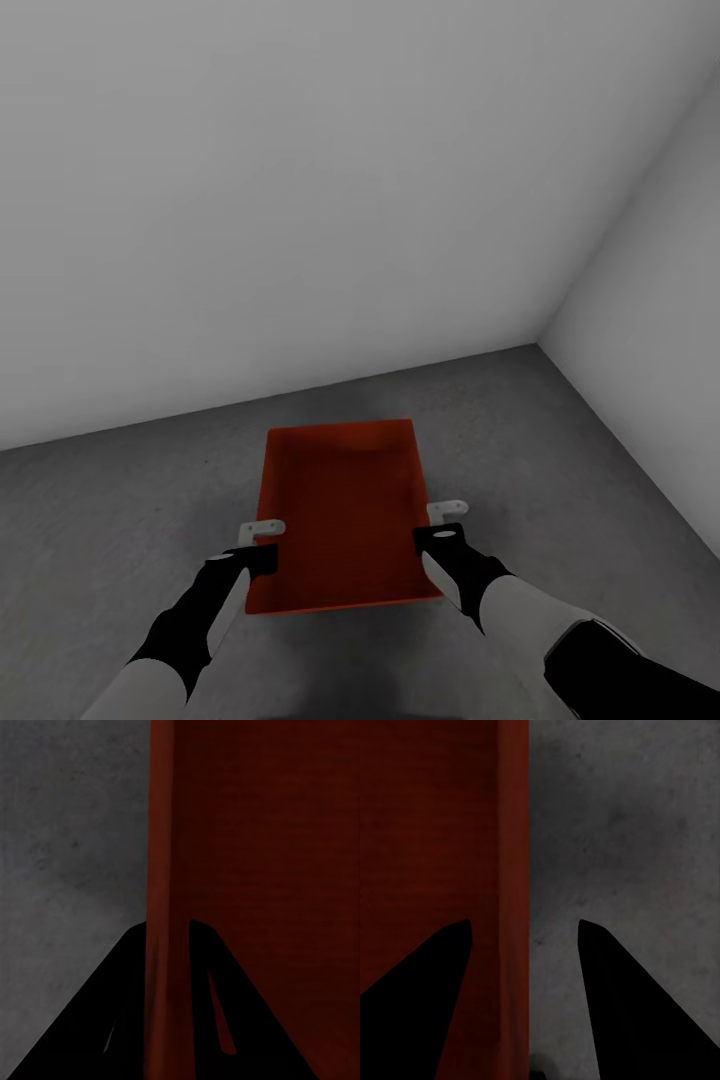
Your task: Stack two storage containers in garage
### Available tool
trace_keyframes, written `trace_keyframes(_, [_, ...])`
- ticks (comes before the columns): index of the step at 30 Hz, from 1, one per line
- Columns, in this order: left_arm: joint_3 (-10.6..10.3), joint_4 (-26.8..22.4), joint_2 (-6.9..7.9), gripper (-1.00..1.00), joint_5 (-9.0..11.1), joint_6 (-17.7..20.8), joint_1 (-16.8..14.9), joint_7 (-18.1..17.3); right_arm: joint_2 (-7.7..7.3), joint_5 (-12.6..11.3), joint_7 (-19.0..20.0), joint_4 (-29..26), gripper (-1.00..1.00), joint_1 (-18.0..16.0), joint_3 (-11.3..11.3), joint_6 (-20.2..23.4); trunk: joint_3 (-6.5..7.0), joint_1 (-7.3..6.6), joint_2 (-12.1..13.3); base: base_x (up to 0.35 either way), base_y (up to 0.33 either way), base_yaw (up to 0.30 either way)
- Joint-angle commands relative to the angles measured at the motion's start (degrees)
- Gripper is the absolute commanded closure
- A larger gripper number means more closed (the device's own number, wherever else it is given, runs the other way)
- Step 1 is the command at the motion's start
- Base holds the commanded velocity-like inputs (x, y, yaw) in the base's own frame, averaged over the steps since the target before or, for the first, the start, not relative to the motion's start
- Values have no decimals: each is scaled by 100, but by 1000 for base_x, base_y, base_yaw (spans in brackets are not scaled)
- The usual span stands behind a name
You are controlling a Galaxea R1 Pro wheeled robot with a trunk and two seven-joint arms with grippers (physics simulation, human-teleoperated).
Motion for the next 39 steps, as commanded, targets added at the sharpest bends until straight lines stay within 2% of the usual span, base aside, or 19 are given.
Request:
trace_keyframes(1, [-37, -24, 98, 100, 59, 17, -5, 74, -48, -218, -20, 134, 100, -1, 177, 31, -23, 23, -46, 0, 0, 0])
trace_keyframes(12, [-39, -24, 104, 100, 59, 18, -5, 76, -48, -218, -20, 134, 100, -1, 177, 31, -221, 265, -487, 0, 0, 0])
trace_keyframes(19, [-38, -24, 106, 100, 59, 17, -5, 83, -48, -218, -20, 134, 100, -1, 177, 31, -221, 265, -487, 0, 0, 0])
trace_keyframes(27, [-34, -24, 107, 100, 59, 17, -5, 76, -48, -218, -23, 134, 100, -1, 178, 31, -364, 440, -808, 0, 0, 0])
trace_keyframes(39, [-30, -24, 107, 100, 59, 17, -5, 98, -46, -210, -28, 134, 100, -1, 180, 40, -364, 440, -808, 0, 0, 0])
